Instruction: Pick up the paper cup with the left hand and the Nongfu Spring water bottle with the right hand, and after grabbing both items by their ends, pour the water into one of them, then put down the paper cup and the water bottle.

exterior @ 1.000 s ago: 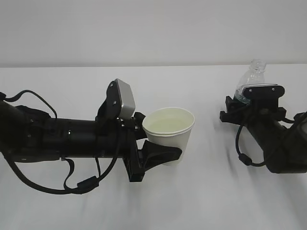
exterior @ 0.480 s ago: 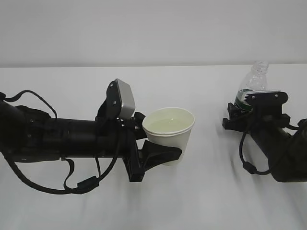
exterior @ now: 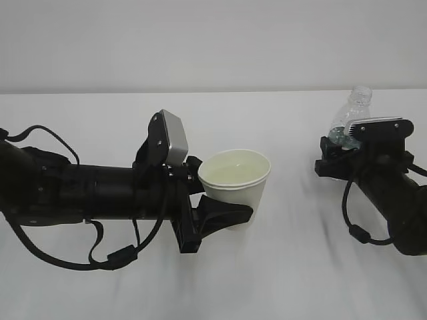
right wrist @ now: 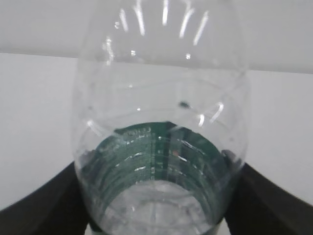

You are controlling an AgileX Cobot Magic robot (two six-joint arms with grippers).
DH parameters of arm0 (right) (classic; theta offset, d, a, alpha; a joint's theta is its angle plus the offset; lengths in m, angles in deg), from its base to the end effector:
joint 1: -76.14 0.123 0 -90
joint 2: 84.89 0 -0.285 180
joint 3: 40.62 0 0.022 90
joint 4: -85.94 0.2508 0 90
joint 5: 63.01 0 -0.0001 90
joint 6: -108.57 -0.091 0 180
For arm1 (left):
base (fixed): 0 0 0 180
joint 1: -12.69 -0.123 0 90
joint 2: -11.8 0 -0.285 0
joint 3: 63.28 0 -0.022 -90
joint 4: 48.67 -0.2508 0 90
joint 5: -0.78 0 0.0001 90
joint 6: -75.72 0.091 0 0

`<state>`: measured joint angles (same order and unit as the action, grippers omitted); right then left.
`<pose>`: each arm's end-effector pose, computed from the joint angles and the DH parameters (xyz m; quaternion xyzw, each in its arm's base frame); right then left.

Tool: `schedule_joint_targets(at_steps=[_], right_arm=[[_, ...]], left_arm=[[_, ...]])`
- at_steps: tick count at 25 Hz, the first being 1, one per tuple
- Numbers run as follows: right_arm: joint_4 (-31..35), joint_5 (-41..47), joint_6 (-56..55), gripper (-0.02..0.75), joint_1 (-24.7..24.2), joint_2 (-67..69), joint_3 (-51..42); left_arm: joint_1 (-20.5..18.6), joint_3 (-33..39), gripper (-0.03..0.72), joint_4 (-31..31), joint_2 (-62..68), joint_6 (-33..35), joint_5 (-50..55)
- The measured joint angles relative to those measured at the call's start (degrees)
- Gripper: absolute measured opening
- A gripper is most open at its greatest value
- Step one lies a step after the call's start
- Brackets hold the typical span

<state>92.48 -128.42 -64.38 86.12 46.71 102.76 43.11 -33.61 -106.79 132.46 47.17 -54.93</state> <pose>0.3465 0.0514 0.0747 -0.0652 0.7792 -0.0098 0.6233 0.2682 -0.2315 0.1362 0.4837 0.6347 -0.3870 0.4621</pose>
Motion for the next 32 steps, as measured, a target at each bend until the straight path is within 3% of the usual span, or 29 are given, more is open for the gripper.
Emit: schedule_joint_targets(at_steps=[9,32], right_arm=[[-1.34,-0.13,-0.13,0.626,0.00,-1.85,-2.73],[-1.76,-0.17,-1.07,0.630,0.00,-15.60,-14.92]], left_arm=[[0.00,0.00,0.438,0.00,0.00,0.00,0.00],[0.00,0.00,0.438,2.00,0.00,0.00,0.00]])
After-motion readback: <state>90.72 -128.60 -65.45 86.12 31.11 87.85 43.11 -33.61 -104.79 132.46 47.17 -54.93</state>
